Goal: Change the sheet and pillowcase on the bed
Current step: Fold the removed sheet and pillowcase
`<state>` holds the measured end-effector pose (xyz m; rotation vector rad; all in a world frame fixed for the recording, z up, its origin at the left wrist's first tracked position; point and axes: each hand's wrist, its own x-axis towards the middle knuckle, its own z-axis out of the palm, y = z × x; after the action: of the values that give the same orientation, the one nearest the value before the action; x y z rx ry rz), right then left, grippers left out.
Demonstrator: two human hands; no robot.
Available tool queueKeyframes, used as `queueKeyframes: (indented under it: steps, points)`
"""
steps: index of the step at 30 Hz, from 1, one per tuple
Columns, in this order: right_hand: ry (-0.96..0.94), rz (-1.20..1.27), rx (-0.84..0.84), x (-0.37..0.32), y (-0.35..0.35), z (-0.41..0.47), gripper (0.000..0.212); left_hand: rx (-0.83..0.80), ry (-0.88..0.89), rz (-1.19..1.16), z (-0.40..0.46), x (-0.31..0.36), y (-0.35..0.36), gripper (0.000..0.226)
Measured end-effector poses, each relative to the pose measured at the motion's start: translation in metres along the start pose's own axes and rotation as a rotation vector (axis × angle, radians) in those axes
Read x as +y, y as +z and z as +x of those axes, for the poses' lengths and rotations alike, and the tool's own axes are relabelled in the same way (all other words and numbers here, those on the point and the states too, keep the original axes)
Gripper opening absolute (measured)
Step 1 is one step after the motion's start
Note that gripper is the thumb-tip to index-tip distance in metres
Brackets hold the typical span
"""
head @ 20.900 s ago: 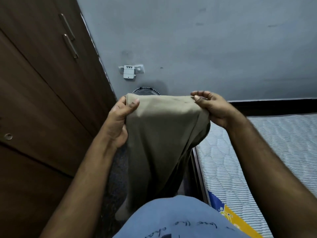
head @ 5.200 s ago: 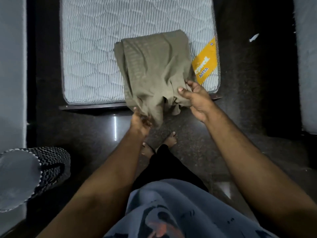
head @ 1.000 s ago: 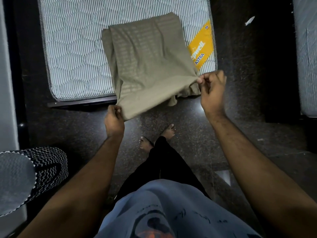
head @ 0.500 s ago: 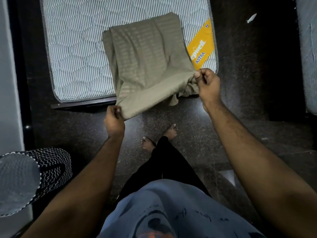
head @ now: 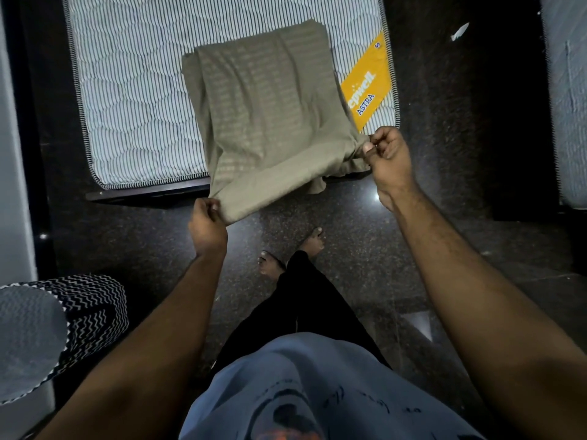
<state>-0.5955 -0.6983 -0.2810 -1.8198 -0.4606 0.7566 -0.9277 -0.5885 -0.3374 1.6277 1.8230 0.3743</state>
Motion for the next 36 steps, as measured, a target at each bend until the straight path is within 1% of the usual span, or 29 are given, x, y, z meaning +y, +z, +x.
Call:
queueKeyframes:
  steps: [2, 4, 6, 8, 9, 10, 12, 13, 15, 17, 19, 21, 23, 25, 27, 29, 33, 36]
  points:
    - [-0.117, -0.196, 0.004, 0.001, 0.001, 0.000, 0.028, 0.049, -0.063, -0.001, 0.003, 0.001, 0.000, 0.017]
    - [-0.204, -0.375, -0.045, 0.003, -0.002, -0.003, 0.032, 0.108, -0.202, -0.063, 0.005, 0.004, 0.003, 0.019]
    - [-0.174, -0.490, -0.015, 0.010, -0.005, -0.007, 0.030, 0.144, -0.322, -0.162, 0.004, 0.011, 0.012, 0.018]
    - [-0.048, -0.524, 0.058, 0.025, -0.007, -0.013, 0.023, 0.150, -0.373, -0.180, 0.004, 0.016, 0.021, 0.013]
    - [0.022, -0.574, 0.067, 0.035, -0.008, -0.014, 0.021, 0.119, -0.384, -0.167, 0.004, 0.014, 0.025, 0.013]
    - [0.104, -0.674, 0.029, 0.048, -0.011, -0.014, 0.021, 0.051, -0.395, -0.125, 0.005, 0.008, 0.028, 0.013]
    - [0.320, -0.880, -0.143, 0.071, -0.020, -0.014, 0.015, -0.195, -0.405, 0.098, 0.007, -0.014, 0.035, 0.019]
    - [0.413, -0.984, -0.222, 0.081, -0.024, -0.015, 0.015, -0.299, -0.404, 0.218, 0.008, -0.027, 0.039, 0.025]
    - [0.486, -1.113, -0.275, 0.088, -0.027, -0.019, 0.027, -0.415, -0.425, 0.348, 0.007, -0.043, 0.044, 0.032]
    - [0.444, -1.089, -0.307, 0.081, -0.020, -0.023, 0.026, -0.482, -0.413, 0.454, 0.005, -0.037, 0.046, 0.041]
    - [0.388, -1.022, -0.359, 0.070, -0.008, -0.022, 0.020, -0.497, -0.401, 0.480, 0.005, -0.023, 0.047, 0.050]
    - [0.331, -0.953, -0.392, 0.058, 0.006, -0.015, 0.017, -0.513, -0.349, 0.406, 0.010, -0.010, 0.050, 0.053]
    - [0.275, -0.926, -0.436, 0.046, 0.022, -0.007, 0.015, -0.528, -0.272, 0.330, 0.016, 0.005, 0.051, 0.051]
    - [0.229, -0.902, -0.441, 0.038, 0.035, 0.004, 0.012, -0.494, -0.186, 0.255, 0.024, 0.021, 0.052, 0.049]
    - [0.174, -0.889, -0.414, 0.026, 0.048, 0.017, 0.011, -0.435, -0.150, 0.208, 0.034, 0.041, 0.049, 0.040]
    - [0.142, -0.867, -0.380, 0.019, 0.059, 0.033, 0.014, -0.383, -0.136, 0.159, 0.046, 0.057, 0.049, 0.036]
    - [0.139, -0.836, -0.348, 0.019, 0.074, 0.073, 0.020, -0.339, -0.106, 0.093, 0.081, 0.078, 0.058, 0.036]
    - [0.149, -0.834, -0.410, 0.032, 0.086, 0.112, 0.029, -0.274, -0.167, 0.049, 0.113, 0.078, 0.063, 0.037]
